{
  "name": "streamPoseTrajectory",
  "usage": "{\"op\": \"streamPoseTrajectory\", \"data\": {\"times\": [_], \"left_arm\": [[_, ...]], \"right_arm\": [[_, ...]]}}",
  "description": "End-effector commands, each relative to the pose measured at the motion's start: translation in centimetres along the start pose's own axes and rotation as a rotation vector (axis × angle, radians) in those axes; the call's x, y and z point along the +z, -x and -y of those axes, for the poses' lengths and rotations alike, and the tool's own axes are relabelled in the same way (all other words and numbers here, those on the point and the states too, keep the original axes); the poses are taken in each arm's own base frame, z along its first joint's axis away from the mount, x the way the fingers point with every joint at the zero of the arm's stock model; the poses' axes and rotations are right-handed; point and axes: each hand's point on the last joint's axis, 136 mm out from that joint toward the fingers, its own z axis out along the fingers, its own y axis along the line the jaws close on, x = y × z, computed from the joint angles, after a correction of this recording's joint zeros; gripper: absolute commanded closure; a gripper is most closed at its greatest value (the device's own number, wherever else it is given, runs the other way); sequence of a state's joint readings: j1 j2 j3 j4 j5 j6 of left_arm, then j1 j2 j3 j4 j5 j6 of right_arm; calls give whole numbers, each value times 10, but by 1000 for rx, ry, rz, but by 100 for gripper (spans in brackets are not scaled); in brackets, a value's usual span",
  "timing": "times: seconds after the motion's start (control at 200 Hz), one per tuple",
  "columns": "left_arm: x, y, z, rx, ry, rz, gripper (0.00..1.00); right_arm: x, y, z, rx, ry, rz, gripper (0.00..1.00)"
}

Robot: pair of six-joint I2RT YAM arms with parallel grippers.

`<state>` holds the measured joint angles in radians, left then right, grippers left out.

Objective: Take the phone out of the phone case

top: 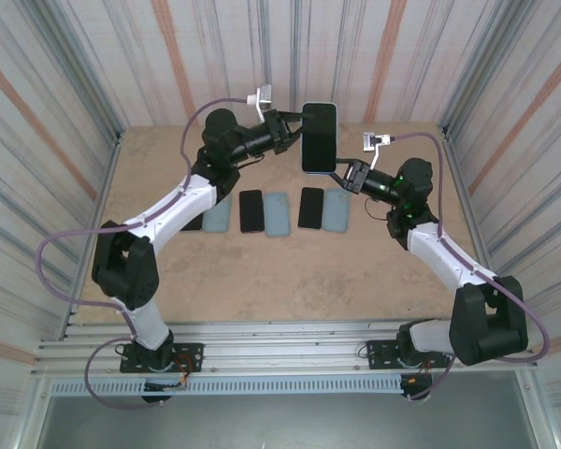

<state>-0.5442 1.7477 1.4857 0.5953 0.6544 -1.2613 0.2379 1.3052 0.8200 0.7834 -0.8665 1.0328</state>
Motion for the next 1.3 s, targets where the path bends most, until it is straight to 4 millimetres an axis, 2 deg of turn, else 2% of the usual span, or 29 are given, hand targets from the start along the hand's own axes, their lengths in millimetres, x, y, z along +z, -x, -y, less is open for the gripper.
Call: {"op": "streamPoseTrajectory", "data": {"times": [0.0, 0.241, 0.381, 0.441, 0.481, 0.656, 0.947, 1.112, 1.293], "left_arm": [[-5, 4, 15, -34, -11, 60, 100], [-3, 3, -7, -119, 31, 74, 100], [-3, 2, -15, -148, 66, 72, 92], [-4, 1, -16, -156, 73, 77, 85], [-5, 1, -16, -159, 77, 79, 84], [-8, 0, -21, -185, 99, 95, 76], [-12, -2, -27, -194, 156, 105, 42], [-26, -11, -38, -207, 239, 132, 34], [-38, -28, -31, -220, 283, 151, 32]], "right_arm": [[0, 23, -39, 38, 123, 104, 62], [5, 16, -46, 105, 163, 104, 79], [4, 12, -43, 141, 167, 108, 91], [3, 12, -40, 157, 162, 116, 93], [3, 11, -39, 166, 160, 119, 95], [2, 8, -31, 215, 146, 125, 98], [-2, 12, -15, 260, 100, 139, 98], [-9, 25, -3, 263, 56, 211, 99], [-8, 38, 3, 239, 13, 261, 99]]}}
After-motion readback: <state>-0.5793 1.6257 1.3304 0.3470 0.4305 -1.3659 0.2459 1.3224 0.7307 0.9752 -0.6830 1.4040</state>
